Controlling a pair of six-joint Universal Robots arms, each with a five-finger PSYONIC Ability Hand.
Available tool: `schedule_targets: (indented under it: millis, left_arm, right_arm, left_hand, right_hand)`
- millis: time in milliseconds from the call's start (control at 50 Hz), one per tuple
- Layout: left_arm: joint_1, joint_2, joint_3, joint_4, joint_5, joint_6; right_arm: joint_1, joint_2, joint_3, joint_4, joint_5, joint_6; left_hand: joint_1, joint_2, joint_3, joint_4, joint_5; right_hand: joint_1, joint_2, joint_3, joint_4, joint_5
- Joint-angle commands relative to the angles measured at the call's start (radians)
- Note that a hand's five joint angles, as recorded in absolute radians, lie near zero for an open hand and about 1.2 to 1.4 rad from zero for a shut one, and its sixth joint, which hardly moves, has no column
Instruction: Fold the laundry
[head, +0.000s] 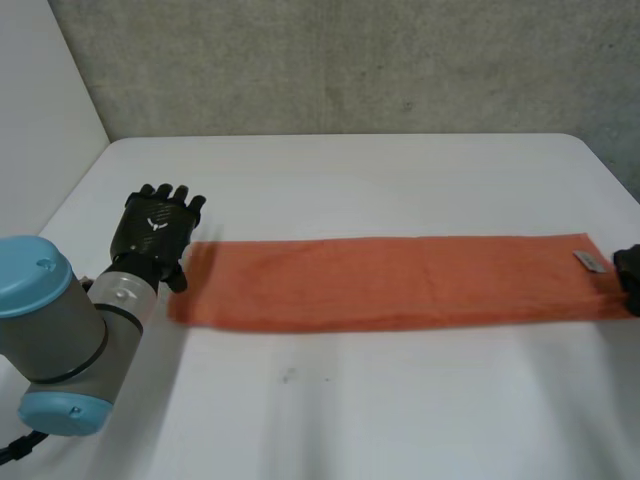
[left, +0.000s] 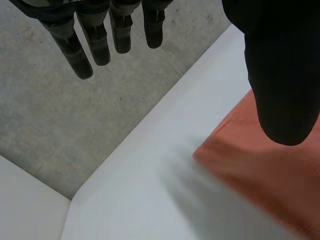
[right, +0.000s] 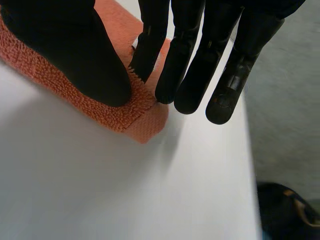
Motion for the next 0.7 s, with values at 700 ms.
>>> schedule_targets:
  millis: [700]
  left_arm:
    - [0.030,0.031,-0.002,0.000,-0.003,-0.004]
  right_arm:
    - [1.088,0.357,-0.550,0.025,-0.068,-0.016]
  left_hand:
    - [-0.019,-0.025,-0.039,-0.029,-0.047]
  right_hand:
    - [0.069,-0.143,-0.147,-0.157,-0.106]
